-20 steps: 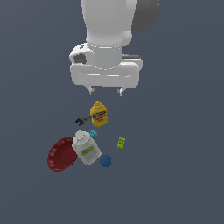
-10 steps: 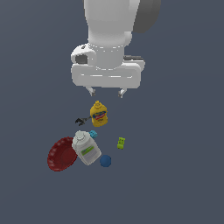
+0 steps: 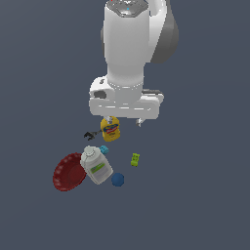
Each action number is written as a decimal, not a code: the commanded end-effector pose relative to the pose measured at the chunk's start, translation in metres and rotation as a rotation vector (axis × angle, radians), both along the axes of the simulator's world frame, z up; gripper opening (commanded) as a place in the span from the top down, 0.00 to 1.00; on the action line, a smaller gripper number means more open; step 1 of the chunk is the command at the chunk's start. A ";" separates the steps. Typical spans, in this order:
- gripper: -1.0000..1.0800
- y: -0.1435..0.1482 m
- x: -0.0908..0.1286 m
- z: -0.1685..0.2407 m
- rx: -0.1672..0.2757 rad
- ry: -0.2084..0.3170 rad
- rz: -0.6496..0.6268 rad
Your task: Pick up a designated object from a clutter of objects.
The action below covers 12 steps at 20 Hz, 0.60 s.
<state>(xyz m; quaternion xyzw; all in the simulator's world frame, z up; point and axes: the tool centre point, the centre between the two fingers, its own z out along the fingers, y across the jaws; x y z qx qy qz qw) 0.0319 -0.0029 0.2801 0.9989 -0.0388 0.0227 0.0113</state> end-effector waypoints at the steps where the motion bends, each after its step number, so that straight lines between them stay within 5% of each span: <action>1: 0.04 0.006 0.006 -0.025 0.005 0.005 -0.019; 12: 0.04 0.038 0.019 -0.153 0.023 0.030 -0.120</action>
